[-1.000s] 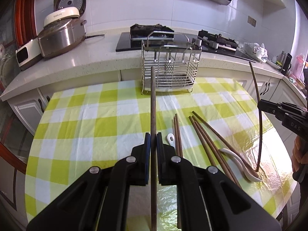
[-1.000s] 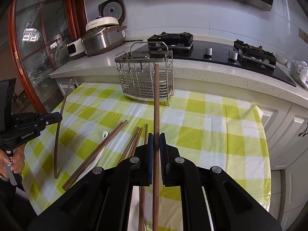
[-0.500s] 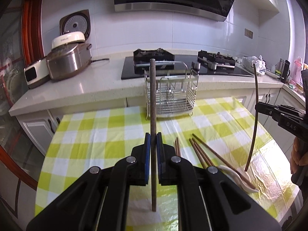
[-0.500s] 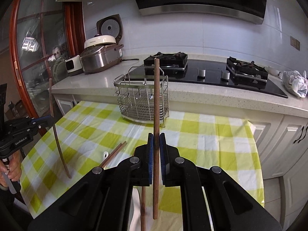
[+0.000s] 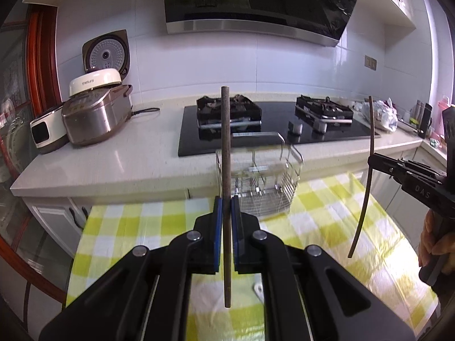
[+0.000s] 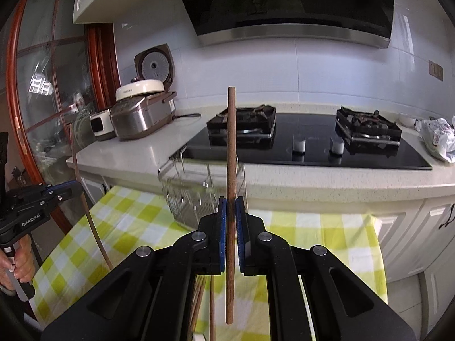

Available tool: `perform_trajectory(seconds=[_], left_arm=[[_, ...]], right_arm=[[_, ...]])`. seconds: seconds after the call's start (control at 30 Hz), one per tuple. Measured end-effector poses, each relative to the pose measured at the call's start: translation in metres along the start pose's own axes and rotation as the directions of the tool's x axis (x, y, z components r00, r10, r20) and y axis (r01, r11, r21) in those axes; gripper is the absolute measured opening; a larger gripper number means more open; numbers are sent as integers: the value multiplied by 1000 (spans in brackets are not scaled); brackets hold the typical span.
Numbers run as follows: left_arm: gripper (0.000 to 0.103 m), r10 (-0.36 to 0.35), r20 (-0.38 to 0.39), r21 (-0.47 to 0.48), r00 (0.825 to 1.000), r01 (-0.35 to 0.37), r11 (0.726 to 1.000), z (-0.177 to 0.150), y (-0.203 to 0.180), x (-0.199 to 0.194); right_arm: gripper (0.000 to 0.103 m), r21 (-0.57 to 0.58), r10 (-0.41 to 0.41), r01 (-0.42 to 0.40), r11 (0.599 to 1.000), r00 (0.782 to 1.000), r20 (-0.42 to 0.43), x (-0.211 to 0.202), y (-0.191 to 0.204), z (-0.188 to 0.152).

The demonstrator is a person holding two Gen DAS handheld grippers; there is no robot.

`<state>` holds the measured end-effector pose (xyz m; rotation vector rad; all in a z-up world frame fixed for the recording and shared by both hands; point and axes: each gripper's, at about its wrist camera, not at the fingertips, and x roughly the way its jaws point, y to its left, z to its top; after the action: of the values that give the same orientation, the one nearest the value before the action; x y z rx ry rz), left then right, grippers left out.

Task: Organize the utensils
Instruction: 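Lift the right tool's chopstick upright to the wire rack while the left tool carries its own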

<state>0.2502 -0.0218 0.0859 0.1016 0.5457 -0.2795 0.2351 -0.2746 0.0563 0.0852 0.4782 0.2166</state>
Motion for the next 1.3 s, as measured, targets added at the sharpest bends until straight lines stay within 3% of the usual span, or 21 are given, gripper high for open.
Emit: perform_trajectory(seconds=[0.33,0.7,1.0,1.3], left_arm=[[6,-11,42,-42,999,13,999,69,10,28],[6,-3,162,-52,987,12,999,151,4,41],[6,11,157,-48,988,-3,999,170,-2,81],[6,29,105,-27,994,-26,999,151,4,150]], right_arm=[[9,-23,-10,11,1000,998,65,27,9,60],[9,3,11,-12,1000,986,164,51,14,124],[9,2,21,-22,1000,987,157,87,17,139],[9,-28,23,-20,999,994,106,138,14,122]])
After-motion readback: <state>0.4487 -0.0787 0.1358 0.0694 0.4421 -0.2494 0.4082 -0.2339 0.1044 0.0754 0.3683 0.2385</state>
